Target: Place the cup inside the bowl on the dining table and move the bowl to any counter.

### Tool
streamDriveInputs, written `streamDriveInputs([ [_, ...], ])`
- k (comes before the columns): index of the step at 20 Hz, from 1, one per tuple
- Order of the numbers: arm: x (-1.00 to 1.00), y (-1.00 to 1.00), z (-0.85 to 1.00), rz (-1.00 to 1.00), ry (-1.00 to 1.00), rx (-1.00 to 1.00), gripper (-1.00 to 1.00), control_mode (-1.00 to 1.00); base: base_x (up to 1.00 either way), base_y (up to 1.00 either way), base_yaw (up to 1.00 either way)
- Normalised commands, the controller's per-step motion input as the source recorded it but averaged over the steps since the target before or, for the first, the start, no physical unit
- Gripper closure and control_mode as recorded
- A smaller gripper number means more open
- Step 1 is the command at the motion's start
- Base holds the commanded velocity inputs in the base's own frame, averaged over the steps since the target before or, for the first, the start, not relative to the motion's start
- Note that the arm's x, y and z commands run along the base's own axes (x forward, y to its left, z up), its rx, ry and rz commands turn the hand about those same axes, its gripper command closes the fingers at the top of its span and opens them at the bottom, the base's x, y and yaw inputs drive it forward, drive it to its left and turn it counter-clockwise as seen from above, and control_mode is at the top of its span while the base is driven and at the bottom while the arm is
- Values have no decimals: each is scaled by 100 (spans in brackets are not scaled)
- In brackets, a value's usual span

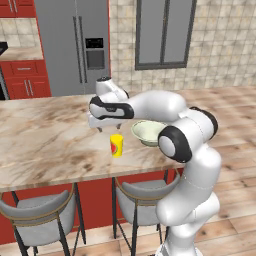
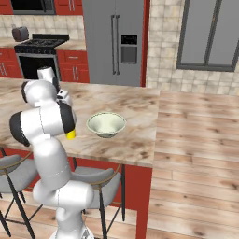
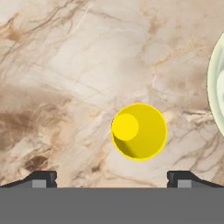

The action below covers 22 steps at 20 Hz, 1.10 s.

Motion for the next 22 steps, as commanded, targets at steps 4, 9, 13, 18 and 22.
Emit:
streamDriveInputs([
  [4,13,0,-16,0,0,0,-100,-100,0,0,0],
  [9,13,0,-8,0,0,0,-100,-100,0,0,0],
  [13,16,0,-1,0,0,0,-100,-100,0,0,0],
  [18,18,0,-3,0,0,0,-100,-100,0,0,0],
  [22,8,0,-5,0,0,0,-100,-100,0,0,0],
])
